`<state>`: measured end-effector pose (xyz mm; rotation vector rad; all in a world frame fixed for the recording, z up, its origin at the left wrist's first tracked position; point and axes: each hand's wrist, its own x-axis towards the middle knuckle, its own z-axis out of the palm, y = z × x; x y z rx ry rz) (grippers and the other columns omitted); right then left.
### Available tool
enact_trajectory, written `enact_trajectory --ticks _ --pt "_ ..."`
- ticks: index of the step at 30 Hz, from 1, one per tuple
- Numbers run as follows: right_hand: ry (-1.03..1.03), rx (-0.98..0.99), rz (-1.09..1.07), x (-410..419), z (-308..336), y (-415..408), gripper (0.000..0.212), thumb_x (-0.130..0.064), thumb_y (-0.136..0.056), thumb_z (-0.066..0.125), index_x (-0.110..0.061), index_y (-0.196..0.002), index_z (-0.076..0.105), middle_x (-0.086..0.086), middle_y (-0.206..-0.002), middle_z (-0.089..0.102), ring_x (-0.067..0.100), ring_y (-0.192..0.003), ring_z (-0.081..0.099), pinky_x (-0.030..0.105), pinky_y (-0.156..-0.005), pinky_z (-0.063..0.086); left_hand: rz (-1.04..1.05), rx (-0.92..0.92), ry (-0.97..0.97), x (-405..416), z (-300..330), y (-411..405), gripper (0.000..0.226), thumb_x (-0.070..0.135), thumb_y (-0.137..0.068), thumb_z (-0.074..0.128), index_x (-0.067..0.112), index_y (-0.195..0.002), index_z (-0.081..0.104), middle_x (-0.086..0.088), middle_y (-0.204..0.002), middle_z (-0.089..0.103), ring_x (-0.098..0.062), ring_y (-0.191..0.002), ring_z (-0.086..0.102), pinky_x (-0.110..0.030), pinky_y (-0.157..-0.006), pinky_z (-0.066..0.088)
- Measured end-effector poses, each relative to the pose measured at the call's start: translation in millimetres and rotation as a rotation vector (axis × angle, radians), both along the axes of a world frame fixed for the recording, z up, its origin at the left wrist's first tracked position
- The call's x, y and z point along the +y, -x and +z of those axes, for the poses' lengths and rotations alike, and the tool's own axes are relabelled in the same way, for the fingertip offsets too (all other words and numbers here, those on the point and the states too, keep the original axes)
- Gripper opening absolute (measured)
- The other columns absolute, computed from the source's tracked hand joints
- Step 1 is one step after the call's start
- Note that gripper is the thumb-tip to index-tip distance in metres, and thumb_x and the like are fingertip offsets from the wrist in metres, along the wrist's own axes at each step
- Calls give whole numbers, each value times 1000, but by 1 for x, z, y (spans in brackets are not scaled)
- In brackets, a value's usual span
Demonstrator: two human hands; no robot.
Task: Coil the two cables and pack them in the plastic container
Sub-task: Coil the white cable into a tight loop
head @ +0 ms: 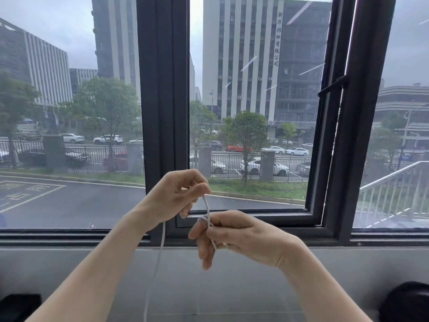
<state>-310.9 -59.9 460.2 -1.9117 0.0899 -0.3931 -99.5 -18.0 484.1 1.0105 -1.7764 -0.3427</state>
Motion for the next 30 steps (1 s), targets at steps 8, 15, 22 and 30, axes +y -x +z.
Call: enact_trajectory --ticks 8,15,22,30 --pt "-175 -186 102 -2 -1 -3 23 -6 -106 39 0 -117 59 13 -88 61 29 -80 63 41 -86 49 51 303 146 -12 -62 25 41 44 -103 41 9 -83 51 2 -49 48 -12 -41 45 -27 -39 34" --pt "-233 -240 203 -5 -5 -14 24 -12 -105 45 1 -122 57 14 -90 65 30 -82 65 50 -79 41 -104 717 -78 -17 -87 51 41 4 -110 20 -8 -74 34 -6 -39 32 -7 -32 39 -19 -35 31" --pt "-186 -335 -103 -19 -14 -19 31 -13 -104 49 -1 -130 61 17 -112 74 38 -109 71 48 -97 50 233 194 -43 6 -115 60 30 26 -107 40 14 -87 60 6 -53 36 -12 -47 31 -25 -48 27" --pt "-96 -407 -395 -32 -25 -25 31 0 -104 49 -5 -132 61 8 -119 77 20 -116 71 33 -105 54 403 -350 -134 38 -92 44 17 34 -104 44 32 -94 58 24 -59 58 -9 -52 47 -24 -52 34"
